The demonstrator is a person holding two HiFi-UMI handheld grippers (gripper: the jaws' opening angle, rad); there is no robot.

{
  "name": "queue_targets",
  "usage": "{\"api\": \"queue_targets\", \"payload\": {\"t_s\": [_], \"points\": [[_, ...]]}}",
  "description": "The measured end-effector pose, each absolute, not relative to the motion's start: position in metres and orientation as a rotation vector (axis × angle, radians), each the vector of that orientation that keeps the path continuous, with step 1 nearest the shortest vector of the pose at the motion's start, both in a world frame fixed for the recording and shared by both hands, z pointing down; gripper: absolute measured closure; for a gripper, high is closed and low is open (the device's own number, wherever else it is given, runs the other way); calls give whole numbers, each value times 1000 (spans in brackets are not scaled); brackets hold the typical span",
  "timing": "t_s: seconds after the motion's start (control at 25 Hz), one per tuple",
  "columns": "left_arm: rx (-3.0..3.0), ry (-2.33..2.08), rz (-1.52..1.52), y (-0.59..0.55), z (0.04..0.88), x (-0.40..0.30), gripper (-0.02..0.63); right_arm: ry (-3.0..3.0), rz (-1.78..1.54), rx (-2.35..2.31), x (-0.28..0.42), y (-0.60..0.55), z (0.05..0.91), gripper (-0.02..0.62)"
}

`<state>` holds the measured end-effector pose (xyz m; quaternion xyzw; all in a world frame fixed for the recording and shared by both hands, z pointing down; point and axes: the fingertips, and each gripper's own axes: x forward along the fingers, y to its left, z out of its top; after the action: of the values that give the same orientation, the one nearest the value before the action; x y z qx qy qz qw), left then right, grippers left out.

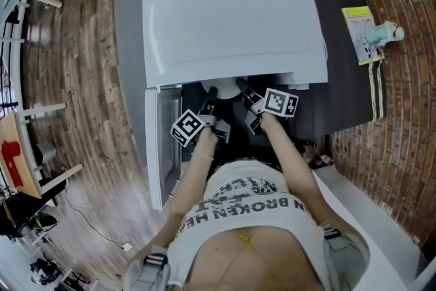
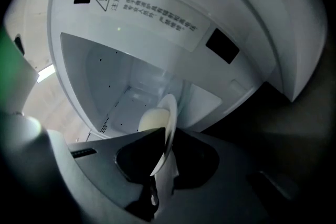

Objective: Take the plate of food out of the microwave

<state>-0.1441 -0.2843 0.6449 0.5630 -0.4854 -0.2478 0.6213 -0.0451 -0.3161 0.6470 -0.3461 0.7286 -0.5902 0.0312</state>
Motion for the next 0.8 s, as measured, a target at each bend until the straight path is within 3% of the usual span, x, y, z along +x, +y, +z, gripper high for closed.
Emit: {"api": "queue_targets", "payload": {"t_s": [0.8], "points": [[1341, -1124, -600, -250, 610, -112, 589, 2310, -1825, -1088, -13, -284, 614, 551]]}}
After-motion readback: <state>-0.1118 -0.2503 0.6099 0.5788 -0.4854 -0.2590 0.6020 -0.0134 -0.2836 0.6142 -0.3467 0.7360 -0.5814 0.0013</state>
